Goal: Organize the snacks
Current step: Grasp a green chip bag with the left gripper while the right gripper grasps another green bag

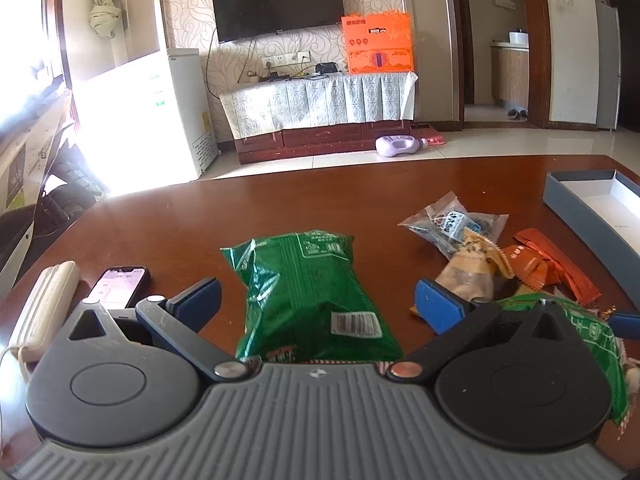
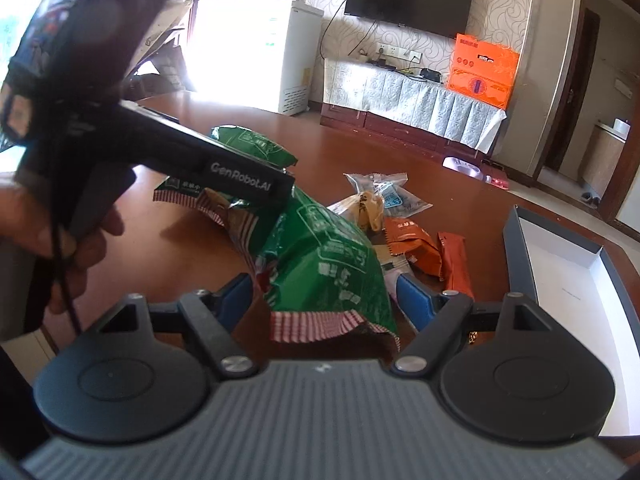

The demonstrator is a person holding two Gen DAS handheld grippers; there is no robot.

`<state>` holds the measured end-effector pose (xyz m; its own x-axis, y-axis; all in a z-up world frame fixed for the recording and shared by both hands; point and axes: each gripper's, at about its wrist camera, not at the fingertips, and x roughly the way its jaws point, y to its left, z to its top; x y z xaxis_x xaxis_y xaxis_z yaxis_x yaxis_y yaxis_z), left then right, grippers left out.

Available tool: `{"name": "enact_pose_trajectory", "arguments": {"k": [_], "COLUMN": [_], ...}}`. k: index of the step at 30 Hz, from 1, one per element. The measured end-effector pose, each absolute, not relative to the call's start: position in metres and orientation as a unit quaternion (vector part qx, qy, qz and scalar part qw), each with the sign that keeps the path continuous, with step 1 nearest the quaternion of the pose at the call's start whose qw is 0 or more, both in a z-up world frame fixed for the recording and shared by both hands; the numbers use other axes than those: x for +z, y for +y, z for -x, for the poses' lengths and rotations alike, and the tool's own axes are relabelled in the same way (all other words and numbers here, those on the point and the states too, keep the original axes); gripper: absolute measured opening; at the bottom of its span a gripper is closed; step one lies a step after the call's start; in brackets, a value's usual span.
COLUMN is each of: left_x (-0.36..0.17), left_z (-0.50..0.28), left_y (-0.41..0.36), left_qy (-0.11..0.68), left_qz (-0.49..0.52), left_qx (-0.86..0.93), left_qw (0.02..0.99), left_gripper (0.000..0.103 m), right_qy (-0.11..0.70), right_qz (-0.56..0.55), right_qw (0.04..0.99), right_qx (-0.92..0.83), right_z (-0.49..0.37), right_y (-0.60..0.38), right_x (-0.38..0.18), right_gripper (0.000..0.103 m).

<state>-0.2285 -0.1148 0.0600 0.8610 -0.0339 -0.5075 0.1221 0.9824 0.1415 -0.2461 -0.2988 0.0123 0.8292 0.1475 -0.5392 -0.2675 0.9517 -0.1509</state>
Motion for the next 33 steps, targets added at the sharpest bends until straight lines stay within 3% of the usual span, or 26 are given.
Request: {"name": "enact_pose_trajectory", "arguments": {"k": [6,9,17,24,25,29,30,31,33], "left_x": [0.064,0.052,0.031,0.024,0.024,0.024,0.024,0.025,0.028], "left_z": [0.220,0.204,0.172,0.166,0.166,0.171,0.173,0.174,0.178], "left_y": [-0.086,-0.093,-0.092,-0.103,-0.104,-0.105,-0.106,-0.107,-0.109], "left_qy": [0.279,0.308,0.337,0.338,0.336,0.327,0.324,0.321,0.316], "left_qz": [-0.026,-0.056,-0.024,-0.061,-0.065,-0.076,-0.082,-0.085,-0.085], "left_qx": [-0.068,-0.049,-0.057,-0.061,-0.062,-0.077,-0.079,-0.083,-0.087], "left_qw": [0.957,0.948,0.939,0.937,0.937,0.939,0.939,0.940,0.941], "left_gripper": [0.103,0.103,0.103,0.103,0.103,0.087,0.086,0.083,0.082], "right_qy": [0.259,0.254,0.257,0.254,0.254,0.257,0.255,0.252,0.253], "right_qz": [0.102,0.102,0.191,0.178,0.175,0.163,0.162,0.163,0.150], "right_qw": [0.954,0.955,0.941,0.947,0.948,0.948,0.949,0.950,0.952], "right_qx": [0.109,0.115,0.112,0.083,0.085,0.094,0.093,0.086,0.084], "right_z": [0.243,0.233,0.217,0.200,0.198,0.199,0.200,0.203,0.203], "right_y": [-0.310,-0.306,-0.268,-0.274,-0.276,-0.280,-0.280,-0.284,-0.290], "right_x": [0.020,0.022,0.006,0.007,0.007,0.011,0.012,0.013,0.017], "right_gripper": [0.087,0.091,0.091,0.091,0.089,0.082,0.070,0.066,0.063]}}
